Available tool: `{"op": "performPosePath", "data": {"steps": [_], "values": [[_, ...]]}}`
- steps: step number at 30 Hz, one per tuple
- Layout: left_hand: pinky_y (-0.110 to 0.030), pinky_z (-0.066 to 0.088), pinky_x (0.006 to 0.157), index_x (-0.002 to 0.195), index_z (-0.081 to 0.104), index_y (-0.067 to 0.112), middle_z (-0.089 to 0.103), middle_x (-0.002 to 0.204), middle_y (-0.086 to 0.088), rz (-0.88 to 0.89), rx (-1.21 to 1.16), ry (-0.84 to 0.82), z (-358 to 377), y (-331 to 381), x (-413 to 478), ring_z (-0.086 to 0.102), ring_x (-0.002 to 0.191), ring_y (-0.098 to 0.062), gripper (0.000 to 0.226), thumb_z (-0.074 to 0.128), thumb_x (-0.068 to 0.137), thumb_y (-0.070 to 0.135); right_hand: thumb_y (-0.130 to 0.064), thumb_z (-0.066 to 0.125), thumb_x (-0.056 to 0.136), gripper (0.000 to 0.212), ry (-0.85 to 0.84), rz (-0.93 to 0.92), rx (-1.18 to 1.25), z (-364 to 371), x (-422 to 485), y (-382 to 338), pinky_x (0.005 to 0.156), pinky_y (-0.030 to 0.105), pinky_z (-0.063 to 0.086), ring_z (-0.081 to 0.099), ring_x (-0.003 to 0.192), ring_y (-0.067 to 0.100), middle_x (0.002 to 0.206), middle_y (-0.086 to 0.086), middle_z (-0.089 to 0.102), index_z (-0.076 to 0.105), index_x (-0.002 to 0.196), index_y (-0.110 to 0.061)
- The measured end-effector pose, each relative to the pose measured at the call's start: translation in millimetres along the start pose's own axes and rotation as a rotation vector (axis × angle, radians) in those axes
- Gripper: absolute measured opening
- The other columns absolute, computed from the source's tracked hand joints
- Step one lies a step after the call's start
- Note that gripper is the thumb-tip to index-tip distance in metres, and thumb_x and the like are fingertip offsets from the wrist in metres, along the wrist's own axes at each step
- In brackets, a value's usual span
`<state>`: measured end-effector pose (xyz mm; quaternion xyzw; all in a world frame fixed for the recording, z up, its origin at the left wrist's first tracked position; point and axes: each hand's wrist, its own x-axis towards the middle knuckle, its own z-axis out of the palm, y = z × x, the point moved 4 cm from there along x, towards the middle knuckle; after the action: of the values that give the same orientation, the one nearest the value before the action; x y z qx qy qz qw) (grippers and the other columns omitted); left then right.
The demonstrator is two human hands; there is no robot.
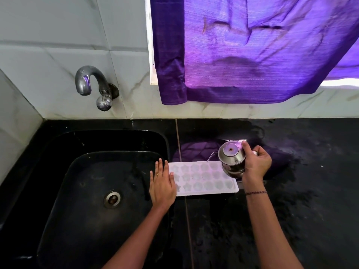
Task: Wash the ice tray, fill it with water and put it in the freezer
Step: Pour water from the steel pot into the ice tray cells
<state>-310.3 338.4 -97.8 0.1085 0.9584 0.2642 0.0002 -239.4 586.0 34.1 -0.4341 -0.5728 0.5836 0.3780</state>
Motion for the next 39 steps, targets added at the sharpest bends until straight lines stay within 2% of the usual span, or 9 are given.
{"op": "performPosePath", "data": {"steps": [5, 9, 13, 16, 21, 26, 32, 35, 39], "values": [[-0.032, -0.004, 0.119, 0.150, 0.019, 0.015, 0.010, 0.159, -0.001, -0.003, -0.006, -0.004, -0.3, 0.3, 0.5, 0.001, 0.147, -0.011, 0.074, -0.006, 0.087, 0.045, -0.017, 0.075, 0.077, 0.046, 0.002, 0.007, 0.022, -0.2, 0.0, 0.2, 0.056, 0.025, 0.038, 0.034, 0.054, 0.009, 0.053, -0.001, 0.041, 0.035, 0.053, -0.017], [-0.030, -0.005, 0.118, 0.150, 0.020, 0.015, 0.011, 0.159, -0.002, -0.004, -0.015, 0.001, -1.7, 0.8, -0.3, 0.002, 0.147, -0.011, 0.074, -0.006, 0.087, 0.045, -0.012, 0.075, 0.076, 0.048, 0.010, 0.087, 0.151, -3.5, 2.2, 2.8, 0.052, 0.020, 0.038, 0.036, 0.051, 0.008, 0.038, -0.012, 0.043, 0.034, 0.052, -0.018], [-0.028, -0.001, 0.118, 0.149, 0.021, 0.013, 0.013, 0.159, -0.002, -0.013, -0.069, -0.002, -2.6, 1.9, -1.2, 0.005, 0.147, -0.011, 0.063, 0.007, 0.094, 0.039, -0.008, 0.073, 0.078, 0.048, 0.010, 0.100, 0.242, -7.3, 1.9, 2.8, 0.044, 0.015, 0.039, 0.038, 0.040, 0.001, 0.036, -0.013, 0.041, 0.033, 0.053, -0.017], [-0.028, -0.001, 0.118, 0.149, 0.022, 0.013, 0.013, 0.158, -0.002, -0.017, -0.087, -0.002, -2.9, 1.8, -1.4, 0.006, 0.147, -0.011, 0.061, 0.010, 0.094, 0.037, -0.007, 0.072, 0.078, 0.048, 0.019, 0.101, 0.263, -10.9, 4.1, 3.0, 0.044, 0.015, 0.039, 0.038, 0.039, 0.001, 0.036, -0.013, 0.040, 0.033, 0.054, -0.018], [-0.028, -0.002, 0.118, 0.149, 0.022, 0.014, 0.014, 0.158, -0.002, -0.017, -0.076, 0.004, -2.0, 0.9, -0.8, 0.006, 0.147, -0.011, 0.067, 0.003, 0.091, 0.041, -0.009, 0.074, 0.076, 0.048, 0.050, 0.083, 0.230, -18.4, 10.7, 3.9, 0.049, 0.017, 0.040, 0.037, 0.049, 0.007, 0.036, -0.013, 0.040, 0.033, 0.052, -0.018], [-0.028, -0.003, 0.118, 0.149, 0.021, 0.013, 0.013, 0.159, -0.002, -0.013, -0.071, 0.007, -2.2, 0.8, -1.6, 0.005, 0.147, -0.012, 0.076, -0.005, 0.086, 0.046, -0.011, 0.076, 0.073, 0.047, 0.063, 0.074, 0.196, -23.1, 16.8, 9.1, 0.056, 0.025, 0.042, 0.039, 0.054, 0.010, 0.040, -0.011, 0.044, 0.036, 0.050, -0.020], [-0.030, -0.001, 0.118, 0.149, 0.022, 0.014, 0.015, 0.158, -0.003, -0.017, -0.062, 0.015, -2.5, 1.6, -1.6, 0.007, 0.147, -0.013, 0.076, -0.005, 0.086, 0.045, -0.011, 0.075, 0.074, 0.048, 0.087, 0.044, 0.129, -25.3, 14.5, 9.4, 0.053, 0.023, 0.039, 0.035, 0.051, 0.009, 0.044, -0.009, 0.041, 0.034, 0.050, -0.018], [-0.030, -0.001, 0.118, 0.149, 0.022, 0.014, 0.015, 0.158, -0.003, -0.018, -0.052, 0.014, -2.3, 1.3, -1.7, 0.007, 0.147, -0.013, 0.073, -0.004, 0.087, 0.042, -0.012, 0.075, 0.075, 0.047, 0.099, 0.036, 0.085, -26.1, 13.3, 9.3, 0.051, 0.022, 0.037, 0.033, 0.051, 0.009, 0.050, -0.003, 0.040, 0.034, 0.051, -0.017], [-0.030, -0.001, 0.118, 0.149, 0.020, 0.013, 0.014, 0.158, -0.003, -0.023, -0.046, -0.002, -0.8, 1.6, 0.0, 0.006, 0.147, -0.012, 0.061, 0.009, 0.092, 0.033, -0.013, 0.074, 0.077, 0.047, 0.101, 0.018, 0.041, -26.6, 11.7, 7.0, 0.049, 0.020, 0.034, 0.030, 0.050, 0.009, 0.053, -0.001, 0.036, 0.034, 0.053, -0.016]]}}
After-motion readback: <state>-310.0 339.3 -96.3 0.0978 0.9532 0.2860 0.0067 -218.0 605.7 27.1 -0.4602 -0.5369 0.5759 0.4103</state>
